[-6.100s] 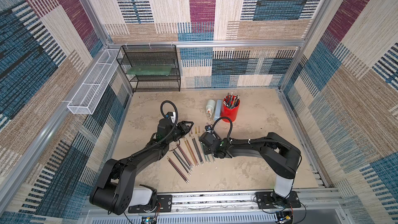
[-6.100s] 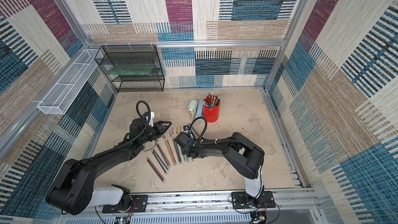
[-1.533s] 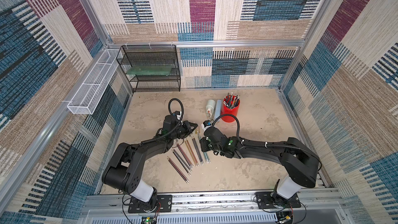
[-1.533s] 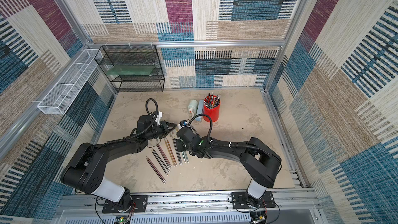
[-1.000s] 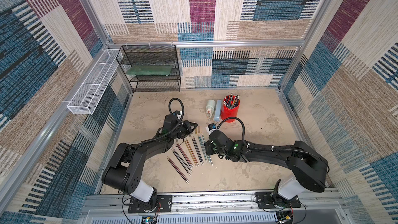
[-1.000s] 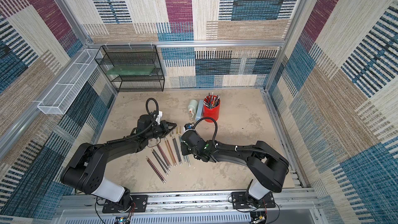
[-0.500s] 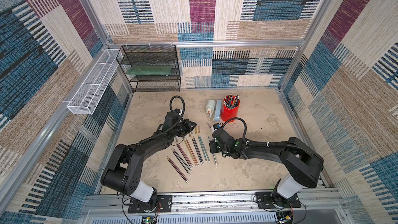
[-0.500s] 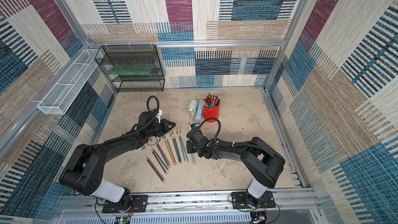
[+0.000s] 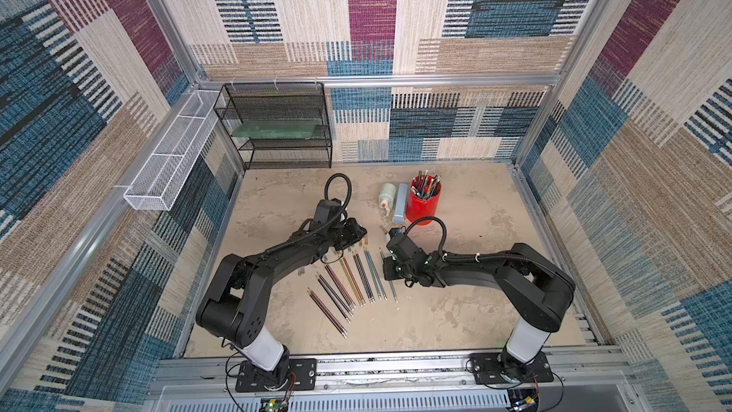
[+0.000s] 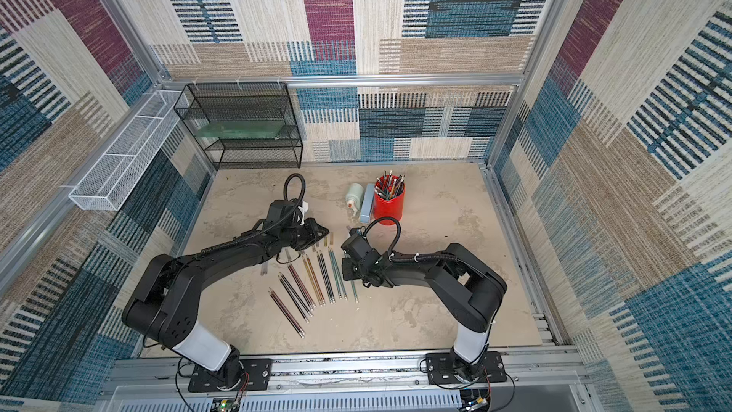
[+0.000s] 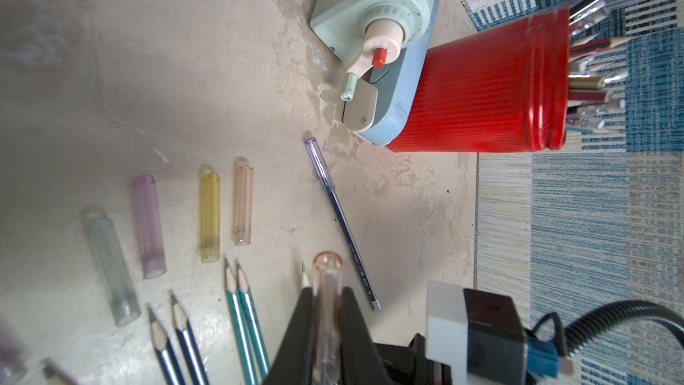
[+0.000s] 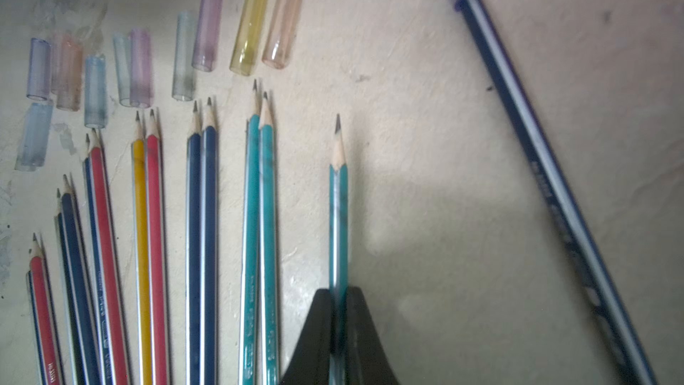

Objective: Remove the protective cover of the pencils
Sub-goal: Place the pencil at the center of the board, then place the protective sleeve at the center of the board.

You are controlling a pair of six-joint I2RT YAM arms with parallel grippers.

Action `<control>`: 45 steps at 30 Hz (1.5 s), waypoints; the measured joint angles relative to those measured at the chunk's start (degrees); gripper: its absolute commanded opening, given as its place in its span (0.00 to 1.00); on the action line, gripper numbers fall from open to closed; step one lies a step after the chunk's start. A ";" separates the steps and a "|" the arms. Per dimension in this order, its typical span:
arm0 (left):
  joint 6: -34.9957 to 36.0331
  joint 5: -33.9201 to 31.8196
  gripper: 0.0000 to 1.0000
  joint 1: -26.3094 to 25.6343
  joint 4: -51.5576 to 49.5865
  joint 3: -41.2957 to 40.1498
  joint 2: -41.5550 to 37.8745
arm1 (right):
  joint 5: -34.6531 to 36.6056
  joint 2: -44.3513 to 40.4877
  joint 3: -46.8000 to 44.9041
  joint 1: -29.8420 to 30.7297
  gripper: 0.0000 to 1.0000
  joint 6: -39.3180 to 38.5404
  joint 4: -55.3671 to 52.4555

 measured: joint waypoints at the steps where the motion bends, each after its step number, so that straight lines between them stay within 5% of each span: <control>1: 0.26 -0.02 0.00 -0.31 -0.57 0.52 0.39 | 0.00 0.15 0.15 -0.07 0.08 0.02 0.07; 15: 4.83 -1.25 0.00 -4.24 -10.19 10.32 9.01 | -0.55 0.55 0.17 -0.59 0.21 0.02 1.18; 45: 10.32 -5.81 0.00 -4.68 -25.70 25.24 21.73 | 1.11 -8.04 -0.44 -2.84 0.29 0.00 -1.09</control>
